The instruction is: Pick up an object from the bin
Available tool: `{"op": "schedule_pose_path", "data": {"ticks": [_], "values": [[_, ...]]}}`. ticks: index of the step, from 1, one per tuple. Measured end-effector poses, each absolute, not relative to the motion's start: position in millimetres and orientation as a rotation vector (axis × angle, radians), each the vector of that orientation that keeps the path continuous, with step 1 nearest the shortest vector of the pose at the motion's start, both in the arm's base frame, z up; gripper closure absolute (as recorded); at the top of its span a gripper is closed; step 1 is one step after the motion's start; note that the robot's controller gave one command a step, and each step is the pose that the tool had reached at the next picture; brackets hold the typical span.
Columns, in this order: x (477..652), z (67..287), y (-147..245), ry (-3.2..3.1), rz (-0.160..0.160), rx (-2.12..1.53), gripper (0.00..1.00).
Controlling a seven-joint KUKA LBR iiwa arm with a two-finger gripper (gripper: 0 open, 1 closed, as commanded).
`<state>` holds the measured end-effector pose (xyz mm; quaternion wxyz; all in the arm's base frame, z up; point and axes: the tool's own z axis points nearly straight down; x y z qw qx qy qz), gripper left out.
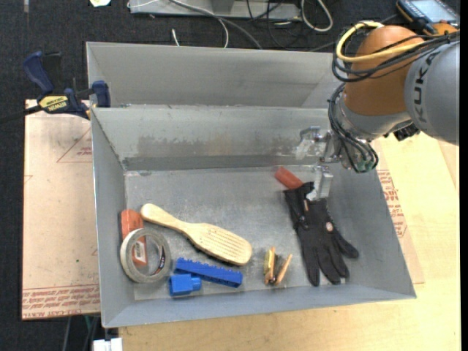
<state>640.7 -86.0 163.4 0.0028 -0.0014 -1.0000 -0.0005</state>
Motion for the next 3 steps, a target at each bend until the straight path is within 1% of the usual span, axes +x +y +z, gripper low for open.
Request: {"op": "schedule_pose_path", "data": {"ticks": [1,2,3], "values": [[642.5,168.6,-85.8,-3.144,0.0,-0.002,0.0],[632.4,118.0,-94.2,-3.137,-0.002,-0.293,0.0],[620.5,70.1,-103.4,-3.135,-0.002,-0.306,0.0]]}}
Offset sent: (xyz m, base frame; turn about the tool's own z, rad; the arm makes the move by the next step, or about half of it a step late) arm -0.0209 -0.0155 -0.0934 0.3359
